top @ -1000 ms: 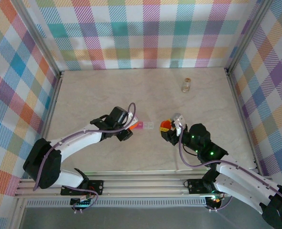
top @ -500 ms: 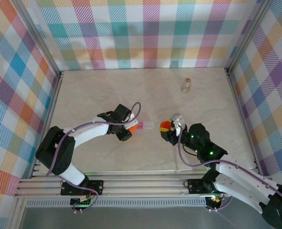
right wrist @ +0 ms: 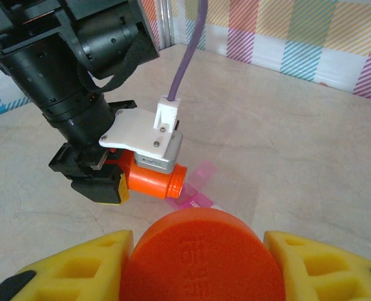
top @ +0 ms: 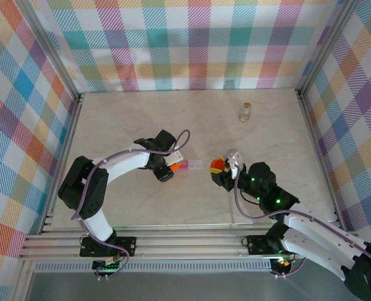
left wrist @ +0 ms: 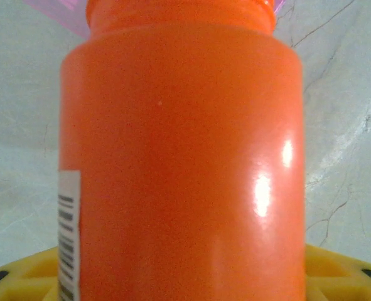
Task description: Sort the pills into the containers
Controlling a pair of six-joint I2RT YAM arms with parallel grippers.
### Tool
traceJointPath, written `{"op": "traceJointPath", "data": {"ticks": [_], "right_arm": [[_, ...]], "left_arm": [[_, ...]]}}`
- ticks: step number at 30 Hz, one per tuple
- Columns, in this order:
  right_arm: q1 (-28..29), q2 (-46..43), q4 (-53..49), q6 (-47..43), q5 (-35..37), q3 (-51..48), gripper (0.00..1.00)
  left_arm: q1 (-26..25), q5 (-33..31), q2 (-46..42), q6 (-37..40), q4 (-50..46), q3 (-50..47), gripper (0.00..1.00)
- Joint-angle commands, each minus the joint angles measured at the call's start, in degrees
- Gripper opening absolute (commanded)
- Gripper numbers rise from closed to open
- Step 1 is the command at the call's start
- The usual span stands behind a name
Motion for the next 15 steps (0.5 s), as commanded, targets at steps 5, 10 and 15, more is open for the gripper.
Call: {"op": "traceJointPath", "data": {"ticks": [5, 10, 15], "right_arm": [[-0.4, -0.1, 0.3, 1.0, -1.0, 1.3, 0.18], [-0.4, -0.1, 0.2, 1.1, -1.1, 1.5, 0.18], [-0.4, -0.1, 0.0, 1.2, -1.3, 1.6, 0.18]], "left_arm": [[0.5, -1.6, 3.5, 2.5, -8.5, 5.3, 0.0], [0.5, -2.0, 4.9, 2.9, -11.5, 7.8, 0.0], [0.4, -2.5, 5.8, 3.6, -14.3, 10.0, 0.0]]}}
